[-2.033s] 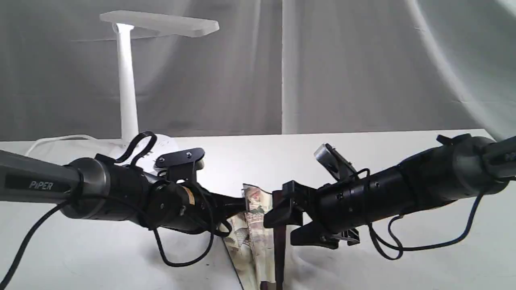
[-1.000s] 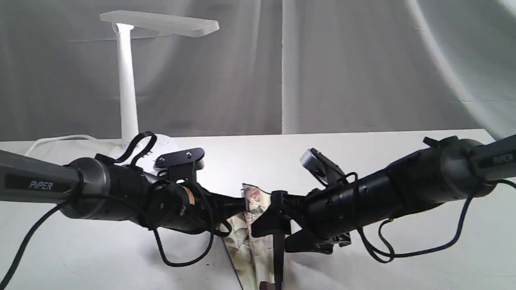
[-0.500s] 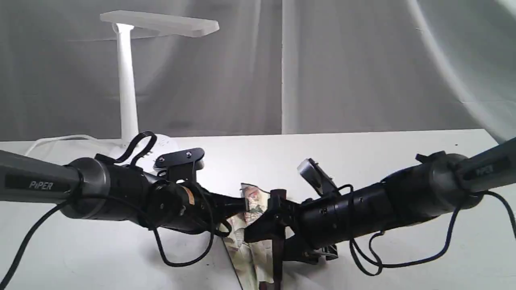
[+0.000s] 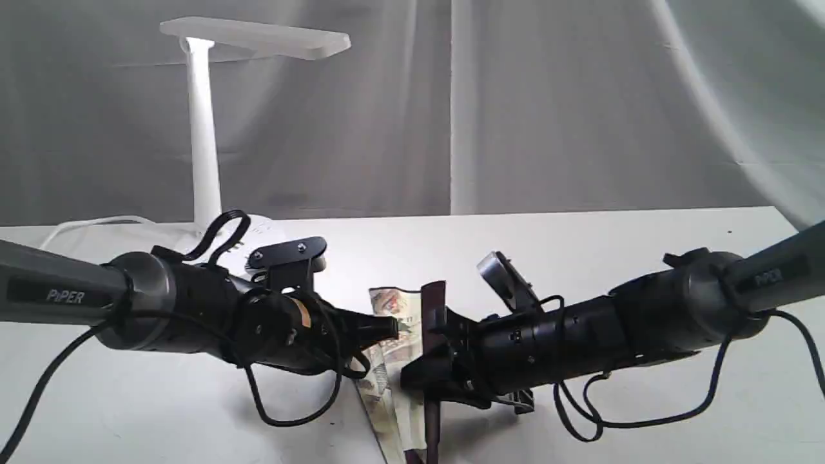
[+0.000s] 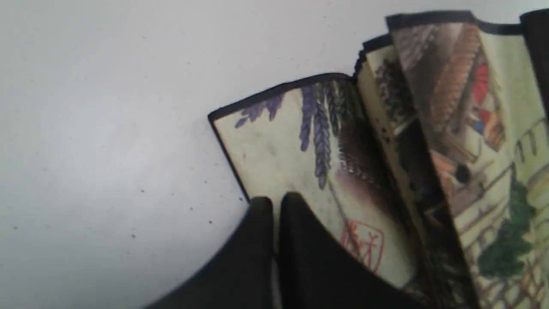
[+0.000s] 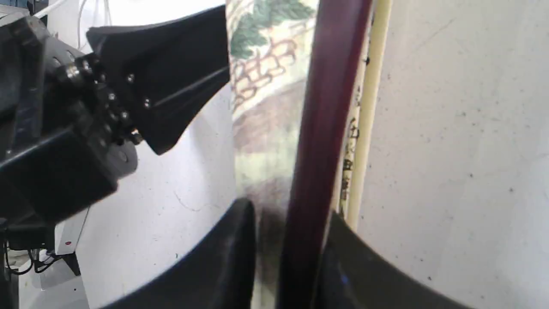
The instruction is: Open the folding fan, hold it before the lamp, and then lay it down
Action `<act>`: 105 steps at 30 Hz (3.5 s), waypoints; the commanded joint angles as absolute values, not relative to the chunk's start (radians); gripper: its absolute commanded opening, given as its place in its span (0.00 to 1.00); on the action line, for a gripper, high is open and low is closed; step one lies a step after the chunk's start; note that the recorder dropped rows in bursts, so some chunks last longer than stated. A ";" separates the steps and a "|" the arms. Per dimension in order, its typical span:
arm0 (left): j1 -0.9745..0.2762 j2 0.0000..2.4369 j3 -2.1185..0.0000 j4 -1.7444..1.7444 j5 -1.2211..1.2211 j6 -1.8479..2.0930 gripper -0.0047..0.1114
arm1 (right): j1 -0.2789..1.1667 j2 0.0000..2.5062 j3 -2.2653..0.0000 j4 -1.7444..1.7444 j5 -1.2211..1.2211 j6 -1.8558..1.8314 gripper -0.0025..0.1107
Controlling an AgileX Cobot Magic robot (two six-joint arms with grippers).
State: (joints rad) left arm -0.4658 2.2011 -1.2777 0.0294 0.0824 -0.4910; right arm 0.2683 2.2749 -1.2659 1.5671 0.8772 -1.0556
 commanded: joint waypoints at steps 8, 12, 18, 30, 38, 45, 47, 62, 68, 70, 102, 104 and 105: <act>-0.469 2.209 -1.275 0.024 0.135 -0.497 0.04 | 0.270 2.291 -1.259 1.555 0.838 -1.068 0.02; -0.469 2.209 -1.275 0.024 0.133 -0.499 0.04 | 0.268 2.291 -1.259 1.564 0.882 -1.068 0.02; -0.469 2.149 -1.275 0.024 0.187 -0.501 0.04 | 0.243 2.291 -1.259 1.610 0.987 -1.069 0.02; -0.469 1.951 -1.265 0.000 0.409 -0.454 0.04 | 0.186 2.291 -1.259 1.687 1.153 -1.069 0.02; -0.409 1.864 -1.177 -0.555 0.465 0.126 0.04 | 0.157 2.291 -1.259 1.704 1.221 -1.067 0.02; -0.291 1.841 -1.061 -1.118 0.579 0.677 0.04 | 0.150 2.291 -1.259 1.709 1.221 -1.067 0.02; -0.250 1.841 -1.021 -1.266 0.645 0.820 0.04 | 0.150 2.291 -1.259 1.714 1.221 -1.067 0.02; -0.038 1.881 -0.878 -1.744 0.992 1.189 0.04 | 0.150 2.291 -1.259 1.727 1.221 -1.070 0.02; -0.038 2.031 -0.911 -1.744 1.126 1.177 0.04 | 0.150 2.291 -1.259 1.727 1.221 -1.070 0.02; -0.038 2.089 -0.933 -1.744 1.183 1.183 0.04 | 0.150 2.291 -1.259 1.727 1.221 -1.070 0.02; -0.038 2.268 -1.176 -1.744 1.037 1.152 0.60 | 0.150 2.291 -1.259 1.737 1.221 -1.068 0.02; -0.038 2.277 -1.195 -1.744 1.049 1.147 0.60 | 0.150 2.291 -1.259 1.737 1.221 -1.068 0.02; -0.040 2.280 -1.204 -1.744 1.057 1.136 0.60 | 0.150 2.291 -1.259 1.737 1.221 -1.068 0.02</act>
State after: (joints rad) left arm -0.0391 2.2763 -1.1888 -1.7357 1.0318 1.1540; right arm 0.1581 2.2937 -1.2625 1.7186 1.1964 -1.0585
